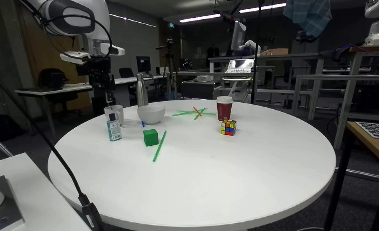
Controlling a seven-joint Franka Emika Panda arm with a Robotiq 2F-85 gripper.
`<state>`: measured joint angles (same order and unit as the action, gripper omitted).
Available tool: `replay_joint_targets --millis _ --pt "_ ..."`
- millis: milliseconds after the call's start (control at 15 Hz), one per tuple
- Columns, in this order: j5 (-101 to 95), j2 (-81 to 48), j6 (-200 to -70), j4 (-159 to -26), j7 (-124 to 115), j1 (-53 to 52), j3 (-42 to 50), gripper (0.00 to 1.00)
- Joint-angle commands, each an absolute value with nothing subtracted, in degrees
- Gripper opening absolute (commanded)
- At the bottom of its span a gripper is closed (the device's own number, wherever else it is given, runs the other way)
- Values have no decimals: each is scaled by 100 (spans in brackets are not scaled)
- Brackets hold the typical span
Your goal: Put the bottle in the bowl
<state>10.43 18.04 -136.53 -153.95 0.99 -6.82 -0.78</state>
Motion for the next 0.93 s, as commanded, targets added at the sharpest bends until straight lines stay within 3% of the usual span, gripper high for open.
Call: replay_joint_targets --millis 0,867 --pt "1117 1225 -13850 -15045 287 -698 -134 100" --pt "1159 432 -13967 -14636 530 -637 -191 100"
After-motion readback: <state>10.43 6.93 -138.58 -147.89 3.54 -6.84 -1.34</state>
